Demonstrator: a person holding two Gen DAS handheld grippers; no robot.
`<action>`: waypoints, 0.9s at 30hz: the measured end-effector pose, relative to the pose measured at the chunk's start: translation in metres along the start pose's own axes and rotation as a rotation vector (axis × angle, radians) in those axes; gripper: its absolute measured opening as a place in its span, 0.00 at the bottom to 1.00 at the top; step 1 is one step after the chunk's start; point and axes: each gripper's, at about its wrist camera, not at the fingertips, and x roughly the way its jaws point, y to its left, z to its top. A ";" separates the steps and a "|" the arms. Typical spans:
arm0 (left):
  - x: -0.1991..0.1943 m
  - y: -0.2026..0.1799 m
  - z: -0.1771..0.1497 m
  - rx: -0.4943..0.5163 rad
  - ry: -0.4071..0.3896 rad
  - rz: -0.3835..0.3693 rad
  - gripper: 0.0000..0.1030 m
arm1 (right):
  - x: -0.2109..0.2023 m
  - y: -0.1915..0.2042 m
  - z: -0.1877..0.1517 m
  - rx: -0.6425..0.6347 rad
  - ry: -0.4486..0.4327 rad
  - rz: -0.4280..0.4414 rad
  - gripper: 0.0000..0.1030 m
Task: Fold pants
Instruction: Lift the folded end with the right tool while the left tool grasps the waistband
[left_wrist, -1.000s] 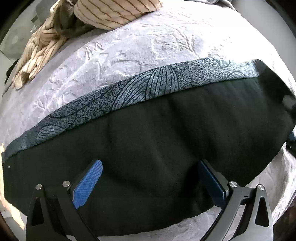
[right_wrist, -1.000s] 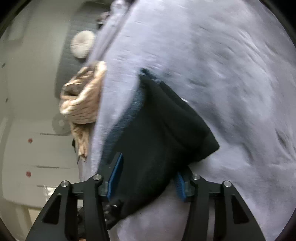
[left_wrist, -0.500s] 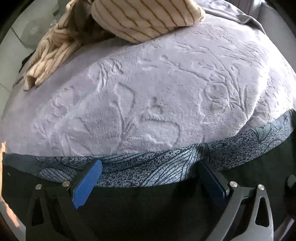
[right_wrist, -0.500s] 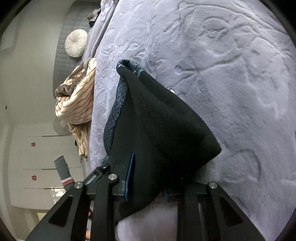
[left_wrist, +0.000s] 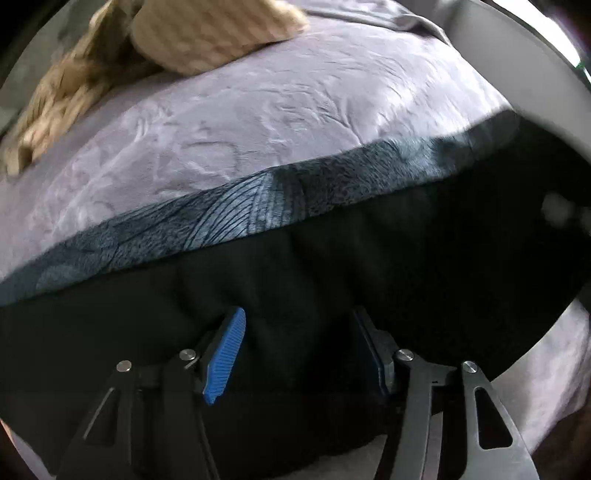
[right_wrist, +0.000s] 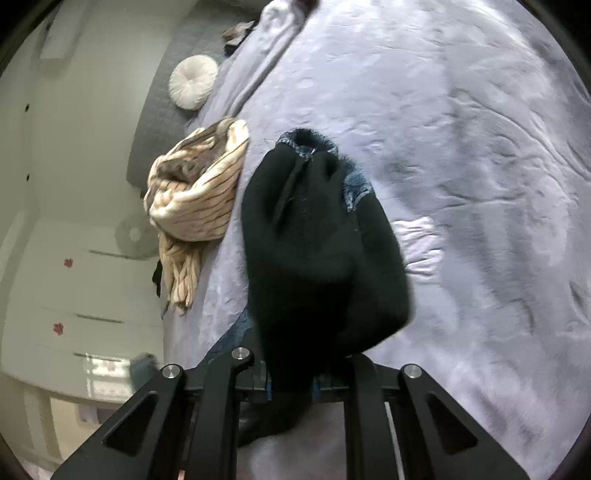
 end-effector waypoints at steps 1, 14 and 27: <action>0.001 0.000 0.001 -0.003 0.000 -0.001 0.58 | 0.002 0.009 -0.002 -0.029 0.006 -0.021 0.14; -0.044 0.091 0.010 -0.110 -0.023 -0.094 0.79 | 0.004 0.145 -0.045 -0.429 -0.015 -0.207 0.14; -0.087 0.304 -0.087 -0.324 0.028 0.150 0.79 | 0.173 0.229 -0.213 -0.826 0.214 -0.416 0.23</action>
